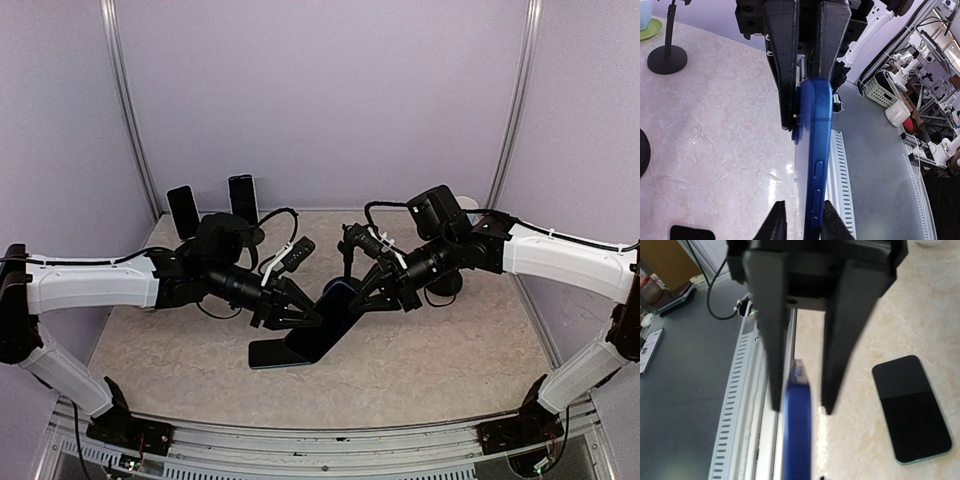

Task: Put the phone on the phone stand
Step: Pass from the right arm to the left, then pass from the left arm to the right

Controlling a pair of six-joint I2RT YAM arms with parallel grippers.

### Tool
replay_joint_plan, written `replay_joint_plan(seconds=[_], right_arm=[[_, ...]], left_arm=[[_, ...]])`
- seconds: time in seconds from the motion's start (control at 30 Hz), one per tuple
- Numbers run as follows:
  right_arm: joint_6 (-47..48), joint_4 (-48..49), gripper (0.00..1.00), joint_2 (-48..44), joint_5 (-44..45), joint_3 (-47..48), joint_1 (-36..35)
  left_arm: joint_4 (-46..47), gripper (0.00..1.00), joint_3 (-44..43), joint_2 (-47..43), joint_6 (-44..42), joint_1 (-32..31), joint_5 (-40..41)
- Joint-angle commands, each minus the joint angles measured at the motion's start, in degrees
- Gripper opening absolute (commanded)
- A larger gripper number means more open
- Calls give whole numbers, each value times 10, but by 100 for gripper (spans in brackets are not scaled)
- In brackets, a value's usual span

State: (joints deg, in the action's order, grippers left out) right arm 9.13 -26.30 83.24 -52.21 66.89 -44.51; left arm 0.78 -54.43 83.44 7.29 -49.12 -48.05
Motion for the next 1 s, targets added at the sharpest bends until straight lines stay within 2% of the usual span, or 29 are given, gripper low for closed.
replay_joint_plan(seconds=[0.0,0.1,0.23,0.33,0.4,0.5,0.63,0.8,0.97], right_arm=[[-4,32,0,-19,-10,15,-4],[-7,33,0,-15,-10,17,-4],[-15,45,1,-10,-13,17,-4],[-31,70,38,-9,-15,11,-4],[-55,109,59,-13,-15,-3,-3],[-132,226,69,-25,-3,-44,-2],[-247,396,72,-36,30,-114,2],[-348,584,73,-37,67,-181,2],[-463,779,65,-12,69,-230,2]], left_arm=[[1,15,-9,6,-9,-7,-10],[2,0,-8,7,-7,-7,-7],[19,0,-5,6,-2,-9,-1],[61,0,13,-8,16,-9,21],[102,0,32,-21,33,-9,43],[149,0,56,-37,54,-7,67],[215,0,80,-60,76,-7,83],[299,0,112,-84,108,-7,86],[316,0,113,-81,119,-7,84]])
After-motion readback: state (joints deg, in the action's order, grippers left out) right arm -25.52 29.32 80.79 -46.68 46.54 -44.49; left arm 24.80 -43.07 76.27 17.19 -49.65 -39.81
